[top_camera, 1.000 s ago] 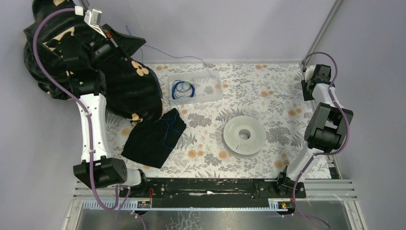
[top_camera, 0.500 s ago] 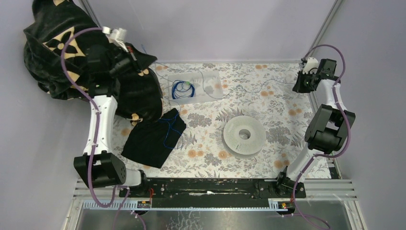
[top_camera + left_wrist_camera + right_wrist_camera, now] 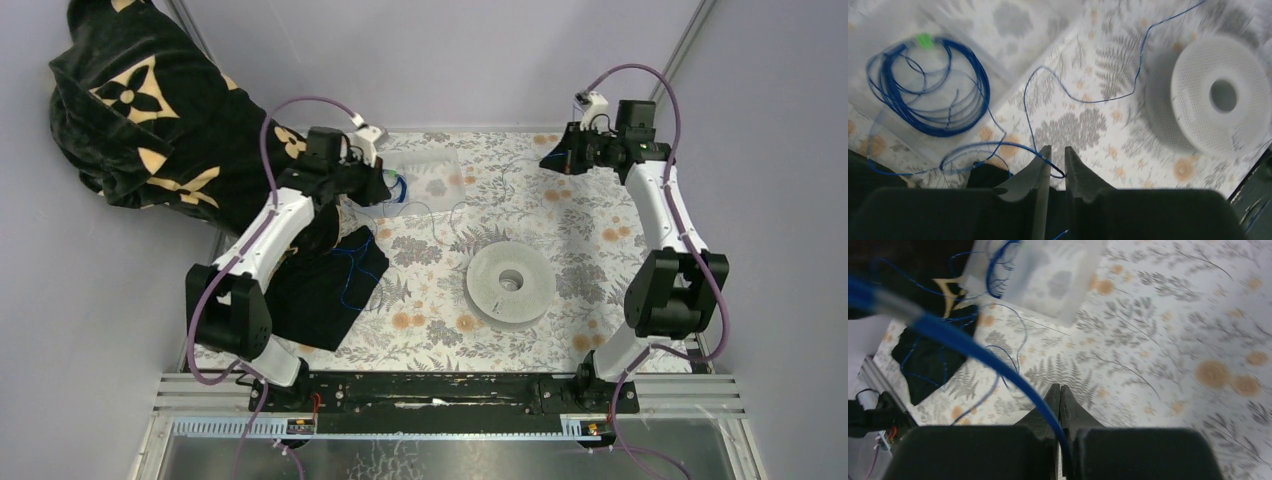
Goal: Wrap the cables
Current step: Adjust the cable.
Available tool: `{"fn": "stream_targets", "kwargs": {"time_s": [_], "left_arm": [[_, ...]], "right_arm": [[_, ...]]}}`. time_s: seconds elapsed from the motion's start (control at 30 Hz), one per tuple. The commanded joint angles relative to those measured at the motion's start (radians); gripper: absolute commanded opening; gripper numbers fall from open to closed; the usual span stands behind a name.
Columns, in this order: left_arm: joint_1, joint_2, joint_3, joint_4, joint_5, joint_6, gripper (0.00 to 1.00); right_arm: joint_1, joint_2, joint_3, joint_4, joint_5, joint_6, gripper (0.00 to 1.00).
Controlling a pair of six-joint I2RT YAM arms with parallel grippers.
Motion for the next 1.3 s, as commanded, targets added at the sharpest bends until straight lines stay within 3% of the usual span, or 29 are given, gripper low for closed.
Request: {"fn": "stream_targets", "kwargs": {"time_s": [0.0,0.13,0.37,0.53,0.8,1.07,1.13,1.27], "left_arm": [[-0.037,0.053,0.040,-0.169,-0.118,0.173,0.30],[-0.039,0.070,0.127,-0.234,-0.132,0.215,0.51],[-0.057,0.013,0.260,-0.244,0.044,0.260,0.96],[-0.139,-0.010,0.282,-0.140,0.182,0.216,1.00],[-0.395,0.081,0.372,-0.034,0.109,0.241,0.87],[-0.469,0.203,0.471,-0.034,0.052,0.220,0.62],[-0.477,0.214,0.462,-0.027,0.048,0.220,0.48],[-0.477,0.213,0.438,-0.021,0.045,0.213,0.00]], "right_arm": [[0.077,-0.086,-0.005,0.050,-0.035,0.057,0.00],[0.142,-0.109,-0.017,0.049,0.008,0.045,0.00],[0.233,-0.123,-0.020,0.037,0.050,0.031,0.00],[0.294,-0.128,-0.011,0.022,0.053,0.022,0.00],[0.395,-0.122,-0.006,-0.006,0.048,0.032,0.00],[0.434,-0.132,-0.032,-0.020,0.040,0.042,0.00],[0.436,-0.140,-0.042,-0.020,0.037,0.043,0.00],[0.435,-0.156,-0.054,-0.027,0.037,0.049,0.04]]}}
